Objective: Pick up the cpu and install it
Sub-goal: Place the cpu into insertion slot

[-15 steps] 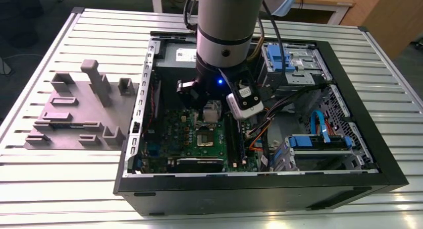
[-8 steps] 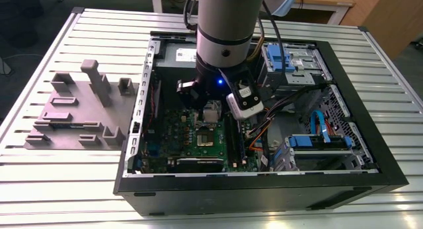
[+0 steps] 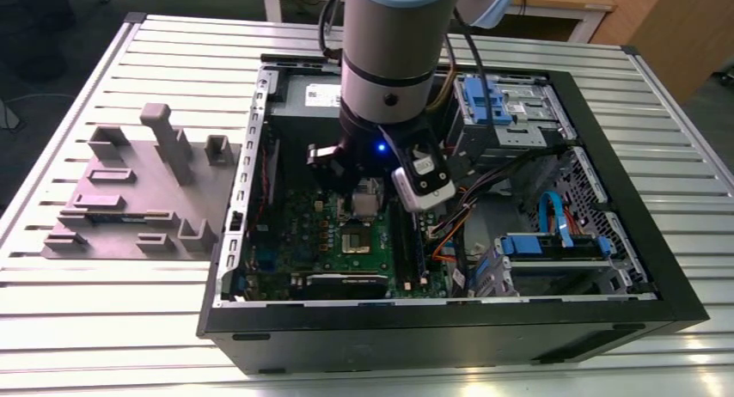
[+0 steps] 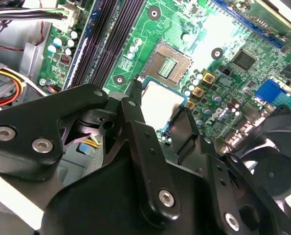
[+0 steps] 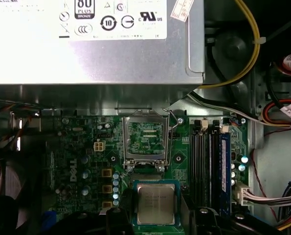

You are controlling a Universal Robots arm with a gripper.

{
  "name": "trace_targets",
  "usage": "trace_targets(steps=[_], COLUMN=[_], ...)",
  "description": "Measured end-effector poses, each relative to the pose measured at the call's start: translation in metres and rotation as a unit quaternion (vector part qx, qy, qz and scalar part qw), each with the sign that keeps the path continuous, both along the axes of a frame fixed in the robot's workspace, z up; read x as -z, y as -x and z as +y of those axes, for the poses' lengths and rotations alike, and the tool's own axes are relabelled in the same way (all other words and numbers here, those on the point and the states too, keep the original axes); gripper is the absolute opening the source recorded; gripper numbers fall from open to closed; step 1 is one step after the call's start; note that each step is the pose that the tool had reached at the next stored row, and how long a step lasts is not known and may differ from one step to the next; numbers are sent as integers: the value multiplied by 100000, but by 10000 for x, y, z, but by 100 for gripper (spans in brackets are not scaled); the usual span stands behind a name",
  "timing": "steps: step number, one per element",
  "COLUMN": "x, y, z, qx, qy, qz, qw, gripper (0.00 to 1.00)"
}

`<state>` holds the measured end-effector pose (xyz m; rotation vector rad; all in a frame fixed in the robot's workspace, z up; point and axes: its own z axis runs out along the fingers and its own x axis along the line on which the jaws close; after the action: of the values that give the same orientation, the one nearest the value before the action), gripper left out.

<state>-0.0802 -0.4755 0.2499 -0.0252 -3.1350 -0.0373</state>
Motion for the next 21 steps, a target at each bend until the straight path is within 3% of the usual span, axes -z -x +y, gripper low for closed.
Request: trace_targets(steps=[12,21], x=[149,190], y=[0,0], z=[-49,-59], qx=[-440,-442], qy=[-7,2], qz=[-1,1], qw=[99999,99999], gripper=[47,47])
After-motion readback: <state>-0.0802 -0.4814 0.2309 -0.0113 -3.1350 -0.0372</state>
